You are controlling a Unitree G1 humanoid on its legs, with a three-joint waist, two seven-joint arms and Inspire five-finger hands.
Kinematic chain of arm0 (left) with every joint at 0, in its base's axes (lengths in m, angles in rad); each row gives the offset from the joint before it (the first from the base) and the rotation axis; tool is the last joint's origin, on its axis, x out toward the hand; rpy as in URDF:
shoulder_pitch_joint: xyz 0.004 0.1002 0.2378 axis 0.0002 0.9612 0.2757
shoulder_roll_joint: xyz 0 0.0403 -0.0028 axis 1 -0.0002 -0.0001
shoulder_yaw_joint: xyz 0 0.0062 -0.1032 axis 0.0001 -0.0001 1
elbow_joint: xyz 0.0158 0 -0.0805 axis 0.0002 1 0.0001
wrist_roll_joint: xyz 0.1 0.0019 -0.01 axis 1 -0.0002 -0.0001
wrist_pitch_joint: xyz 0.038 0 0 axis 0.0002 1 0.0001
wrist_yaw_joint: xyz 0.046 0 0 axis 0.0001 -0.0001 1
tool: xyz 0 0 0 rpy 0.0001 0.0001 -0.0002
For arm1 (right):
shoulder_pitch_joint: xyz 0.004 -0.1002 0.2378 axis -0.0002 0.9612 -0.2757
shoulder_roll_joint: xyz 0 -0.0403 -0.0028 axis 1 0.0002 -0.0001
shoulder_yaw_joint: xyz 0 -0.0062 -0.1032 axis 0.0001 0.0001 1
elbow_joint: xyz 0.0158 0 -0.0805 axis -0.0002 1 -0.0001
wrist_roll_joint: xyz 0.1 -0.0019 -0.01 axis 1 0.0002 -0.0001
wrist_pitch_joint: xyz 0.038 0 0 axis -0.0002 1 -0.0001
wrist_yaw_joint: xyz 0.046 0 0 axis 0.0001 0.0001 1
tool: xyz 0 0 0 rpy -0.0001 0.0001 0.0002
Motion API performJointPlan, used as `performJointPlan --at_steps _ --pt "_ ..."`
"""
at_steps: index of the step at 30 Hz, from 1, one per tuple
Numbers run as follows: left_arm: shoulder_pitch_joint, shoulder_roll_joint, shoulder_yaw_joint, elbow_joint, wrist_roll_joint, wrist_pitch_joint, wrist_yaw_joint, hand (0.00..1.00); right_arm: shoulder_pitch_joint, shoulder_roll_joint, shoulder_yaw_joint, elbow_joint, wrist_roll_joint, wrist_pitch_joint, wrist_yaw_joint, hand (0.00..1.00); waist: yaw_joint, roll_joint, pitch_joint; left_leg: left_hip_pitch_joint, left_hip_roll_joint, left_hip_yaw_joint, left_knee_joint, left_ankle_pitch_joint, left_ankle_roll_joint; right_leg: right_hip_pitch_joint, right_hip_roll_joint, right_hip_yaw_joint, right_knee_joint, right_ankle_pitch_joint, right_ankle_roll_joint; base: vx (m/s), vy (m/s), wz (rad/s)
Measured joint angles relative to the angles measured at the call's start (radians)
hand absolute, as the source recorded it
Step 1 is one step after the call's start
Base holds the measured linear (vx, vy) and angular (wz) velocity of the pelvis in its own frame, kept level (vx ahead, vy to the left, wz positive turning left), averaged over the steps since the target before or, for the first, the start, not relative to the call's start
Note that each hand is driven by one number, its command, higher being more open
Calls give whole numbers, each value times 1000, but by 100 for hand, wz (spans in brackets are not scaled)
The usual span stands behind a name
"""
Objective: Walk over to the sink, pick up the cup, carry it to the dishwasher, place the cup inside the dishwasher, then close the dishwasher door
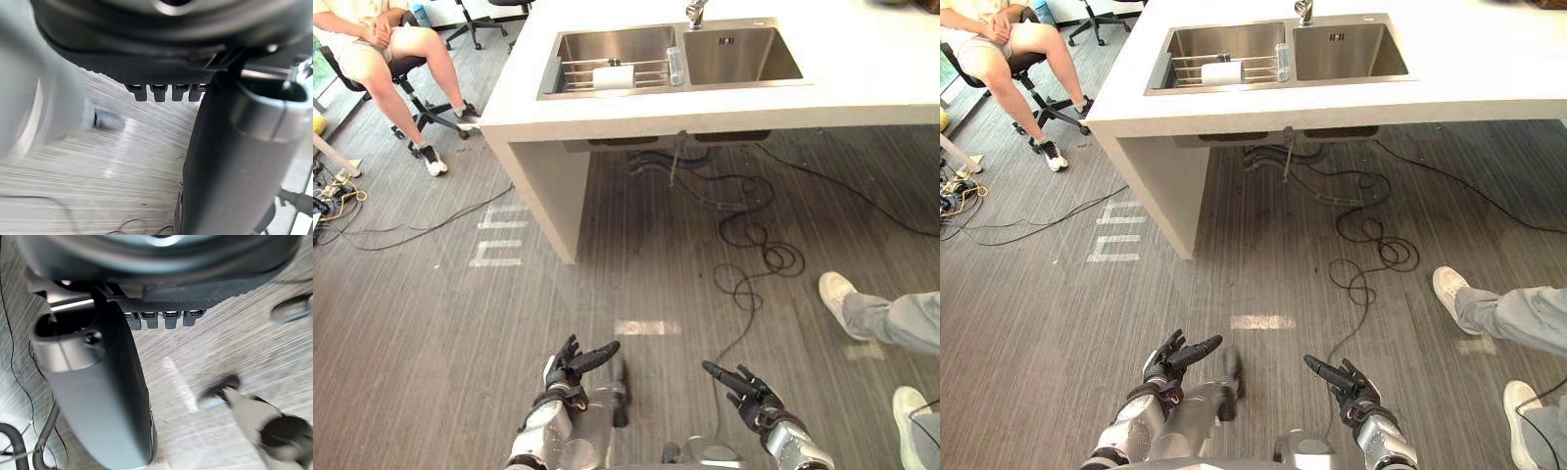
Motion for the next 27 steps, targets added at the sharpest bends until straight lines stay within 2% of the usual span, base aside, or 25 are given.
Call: performJointPlan --at_steps 1,2,3,4,6,7,8,9,10,11,12,13,14,15,16,17,19,20,21,22,23,25,26,27 --pt "-3 4 0 1 -1 -1 2 100 0 1 -1 9 13 2 1 100 -4 -15 4 2 -12 -5 7 5 5 6 -14 2 6 -1 -1 570 161 34" --pt "-7 4 1 -9 -1 -26 2 100 7 -6 -1 16 23 8 2 100 -5 -25 5 11 -52 -14 -13 -9 14 -22 -40 30 60 1 -2 435 142 40" --pt "-8 4 4 -14 -1 -37 2 100 7 -8 -1 16 23 10 2 100 -5 -26 5 10 -64 -15 -12 -20 13 -34 -50 44 80 1 -2 483 148 37" --pt "-9 3 18 -18 1 -57 4 100 4 -9 1 18 23 21 4 100 -2 -31 6 5 -87 -13 25 -53 9 -29 -68 71 98 11 -1 360 78 19" --pt "-11 2 45 -29 19 -79 24 100 -4 0 1 31 20 46 13 100 13 -37 7 -13 -99 5 136 -146 6 -6 -94 93 117 27 4 325 40 0" --pt "-5 0 61 -53 20 -87 54 100 -5 8 -1 51 21 59 17 100 31 -49 -1 -15 -103 24 171 -197 14 -35 -111 89 199 27 5 223 -2 -18" --pt "-1 0 64 -61 20 -97 73 100 -5 13 -3 64 21 66 18 100 37 -62 -14 -12 -112 32 166 -209 19 -75 -124 88 273 29 9 369 -10 -14" --pt "6 3 66 -79 20 -113 108 100 -1 26 -8 89 23 82 16 100 36 -83 -42 10 -134 50 129 -219 24 -176 -154 80 457 69 77 337 -3 0" --pt "14 4 67 -111 26 -130 141 100 2 39 -35 105 29 84 12 100 31 -99 -53 61 -160 53 65 -219 25 -271 -187 75 645 191 231 443 29 6" --pt "20 2 72 -131 40 -138 158 100 2 39 -43 105 31 87 12 100 20 -104 -55 90 -167 43 34 -219 25 -311 -198 69 725 261 276 398 67 0" --pt "28 -2 89 -180 59 -154 198 100 2 38 -43 106 29 87 13 100 16 -116 -61 132 -175 41 5 -214 18 -407 -227 55 888 262 259 478 84 -1" --pt "29 -13 105 -235 60 -176 244 100 7 44 -52 104 29 67 5 100 9 -120 -63 167 -175 34 4 -224 20 -481 -271 12 988 208 213 391 59 1" --pt "29 -19 113 -269 60 -184 265 100 9 47 -69 104 30 57 1 100 0 -120 -63 185 -175 24 3 -231 19 -509 -296 -15 1007 181 184 371 23 27" --pt "26 -28 129 -339 61 -200 299 100 10 47 -89 102 36 47 -3 100 -18 -120 -63 219 -172 -2 -2 -245 19 -553 -336 -62 992 128 148 339 -17 49" --pt "7 -28 135 -393 78 -219 332 100 13 52 -109 106 65 47 -10 100 -20 -118 -62 252 -162 -31 -7 -258 12 -588 -354 -90 906 83 116 318 -42 55" --pt "-3 -28 140 -416 83 -229 344 100 19 58 -122 106 73 47 -14 100 -22 -117 -61 267 -154 -45 -8 -266 6 -597 -357 -101 843 69 108 272 -93 57" --pt "-26 -28 181 -466 106 -278 385 100 51 78 -161 103 109 37 -16 100 -25 -107 -63 312 -104 -96 29 -322 -22 -600 -339 -122 516 64 94 245 -152 50" --pt "-26 -27 195 -476 109 -287 394 100 60 82 -162 101 109 36 -13 100 -27 -105 -63 314 -90 -109 56 -344 -31 -602 -332 -114 457 68 94 251 -203 44" --pt "-25 -29 217 -484 114 -304 400 100 80 87 -162 99 111 37 -7 100 -28 -103 -62 312 -73 -128 104 -383 -48 -608 -325 -100 412 86 92 252 -241 67" --pt "-18 -37 251 -494 113 -317 402 100 122 89 -172 88 116 37 7 100 -35 -107 -68 313 -58 -168 177 -443 -70 -612 -331 -83 421 133 93 376 -399 72" --pt "1 -44 279 -515 112 -319 403 100 143 88 -173 77 127 36 15 100 -34 -114 -75 319 -52 -180 207 -475 -89 -612 -339 -85 450 170 91 273 -307 58" --pt "29 -47 292 -551 112 -320 408 100 153 91 -172 74 126 36 24 100 -28 -126 -87 317 -54 -188 221 -501 -116 -605 -348 -100 456 237 82 240 -295 12" --pt "48 -60 293 -582 114 -322 416 100 154 94 -174 81 123 39 31 100 -17 -120 -100 311 -38 -191 228 -522 -145 -586 -339 -130 421 187 88 333 -455 2" --pt "55 -87 285 -608 116 -320 426 100 155 91 -183 83 110 45 34 100 -15 -92 -115 297 -10 -202 221 -527 -162 -566 -309 -158 359 159 76 266 -362 4"
